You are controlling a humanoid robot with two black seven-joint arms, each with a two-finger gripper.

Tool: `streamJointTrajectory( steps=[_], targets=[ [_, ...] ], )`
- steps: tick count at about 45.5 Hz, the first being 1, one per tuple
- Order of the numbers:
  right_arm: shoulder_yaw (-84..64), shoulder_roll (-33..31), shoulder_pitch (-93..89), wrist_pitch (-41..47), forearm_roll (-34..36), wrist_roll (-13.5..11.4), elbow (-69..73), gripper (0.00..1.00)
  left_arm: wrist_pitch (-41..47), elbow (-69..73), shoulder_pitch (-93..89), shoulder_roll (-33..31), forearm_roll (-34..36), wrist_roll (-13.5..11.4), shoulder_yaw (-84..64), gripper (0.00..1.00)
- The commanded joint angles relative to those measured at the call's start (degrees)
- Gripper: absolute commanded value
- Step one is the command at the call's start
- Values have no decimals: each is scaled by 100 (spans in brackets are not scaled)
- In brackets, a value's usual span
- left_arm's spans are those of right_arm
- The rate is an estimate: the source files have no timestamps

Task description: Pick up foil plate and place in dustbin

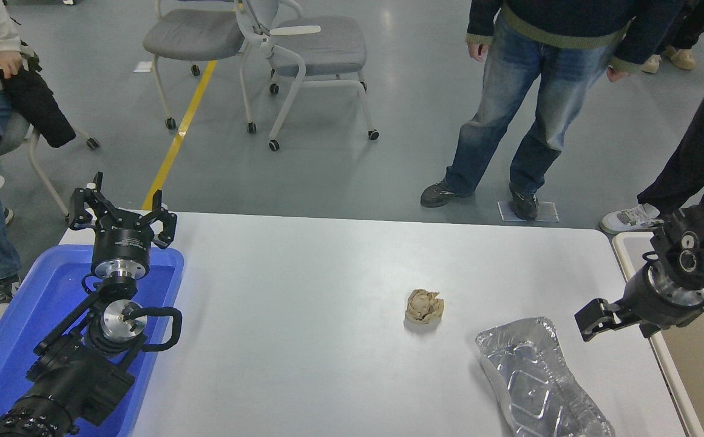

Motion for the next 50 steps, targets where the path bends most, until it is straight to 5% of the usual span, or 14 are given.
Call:
streamJointTrajectory(
  steps=[1, 50],
  targets=[
    [295, 51, -651, -211, -233, 0, -261, 100, 0, -1, 0, 8, 0, 3, -2, 99],
    [743, 367, -1460, -563, -532, 0, -631, 100, 0, -1, 0, 8, 0, 3, -2, 99]
  ],
)
